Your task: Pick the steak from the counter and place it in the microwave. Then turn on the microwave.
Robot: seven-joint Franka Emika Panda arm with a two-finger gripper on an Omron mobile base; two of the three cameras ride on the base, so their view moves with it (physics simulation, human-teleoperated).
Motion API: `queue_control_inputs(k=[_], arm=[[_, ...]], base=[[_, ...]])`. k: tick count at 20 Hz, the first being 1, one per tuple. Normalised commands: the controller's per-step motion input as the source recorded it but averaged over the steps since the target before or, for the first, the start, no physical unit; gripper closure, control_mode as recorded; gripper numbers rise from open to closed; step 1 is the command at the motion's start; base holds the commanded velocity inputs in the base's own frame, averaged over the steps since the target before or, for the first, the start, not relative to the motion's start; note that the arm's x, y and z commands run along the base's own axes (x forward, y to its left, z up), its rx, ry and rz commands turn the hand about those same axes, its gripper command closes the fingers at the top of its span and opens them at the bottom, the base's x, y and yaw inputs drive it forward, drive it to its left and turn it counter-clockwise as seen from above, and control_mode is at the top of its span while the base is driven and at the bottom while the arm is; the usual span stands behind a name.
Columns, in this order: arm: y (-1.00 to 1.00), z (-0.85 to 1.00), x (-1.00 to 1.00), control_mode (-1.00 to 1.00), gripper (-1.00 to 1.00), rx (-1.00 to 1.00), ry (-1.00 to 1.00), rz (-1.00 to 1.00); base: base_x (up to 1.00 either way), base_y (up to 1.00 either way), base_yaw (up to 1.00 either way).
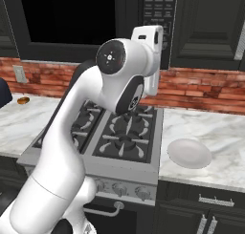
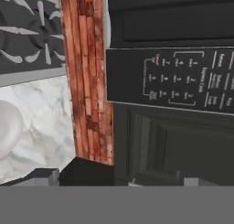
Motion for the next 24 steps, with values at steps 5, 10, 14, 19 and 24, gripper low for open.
queue_control_inputs(k=[5,10,14,19,24], arm=[[-0.07,-0.02,0.17,-1.0,-1.0,0.0,0.15,0.0],[-0.02,0.0,0.19,-1.0,-1.0,0.0,0.09,0.0],[0.0,-0.02,0.12,-1.0,-1.0,0.0,0.01,0.0],[0.0,-0.08,0.1,-1.0,-1.0,0.0,0.0,0.0],[0.0,-0.1,0.18,-1.0,-1.0,0.0,0.0,0.0]], base=[[0.0,0.0,0.0],[0.0,0.0,0.0],[0.0,0.0,0.0],[0.0,0.0,0.0],[0.0,0.0,0.0]])
